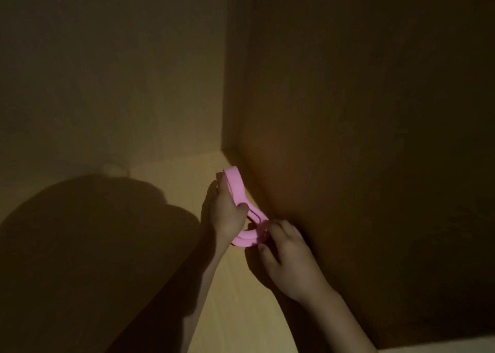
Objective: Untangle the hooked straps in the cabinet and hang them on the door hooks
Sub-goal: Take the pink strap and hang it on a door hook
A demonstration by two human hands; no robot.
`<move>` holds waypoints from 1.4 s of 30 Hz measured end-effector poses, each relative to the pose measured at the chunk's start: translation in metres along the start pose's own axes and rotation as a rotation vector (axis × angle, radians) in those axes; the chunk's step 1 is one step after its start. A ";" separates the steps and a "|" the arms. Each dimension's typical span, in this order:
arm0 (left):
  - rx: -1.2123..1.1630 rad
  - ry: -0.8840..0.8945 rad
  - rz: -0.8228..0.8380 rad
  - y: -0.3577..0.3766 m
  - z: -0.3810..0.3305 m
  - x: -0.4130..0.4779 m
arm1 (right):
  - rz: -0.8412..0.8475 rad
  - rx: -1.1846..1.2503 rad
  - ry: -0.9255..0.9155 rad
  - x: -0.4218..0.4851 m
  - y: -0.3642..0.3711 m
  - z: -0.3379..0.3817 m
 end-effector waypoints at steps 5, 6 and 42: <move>-0.288 0.026 0.082 -0.025 -0.009 -0.022 | -0.104 0.043 0.030 -0.011 0.003 -0.001; -0.377 0.001 0.111 -0.031 -0.011 -0.028 | -0.133 0.065 0.042 -0.013 0.002 -0.001; -0.158 0.113 1.302 0.181 -0.105 -0.520 | -0.714 1.257 1.210 -0.514 -0.111 -0.121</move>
Point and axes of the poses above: each hand's wrist, its own x-axis towards the middle knuckle, its own y-axis out of the palm, z = x × y, the point moved 1 cm from there along x, towards the middle knuckle, and after that the axes turned 5 degrees about -x, right-handed, at the moved point
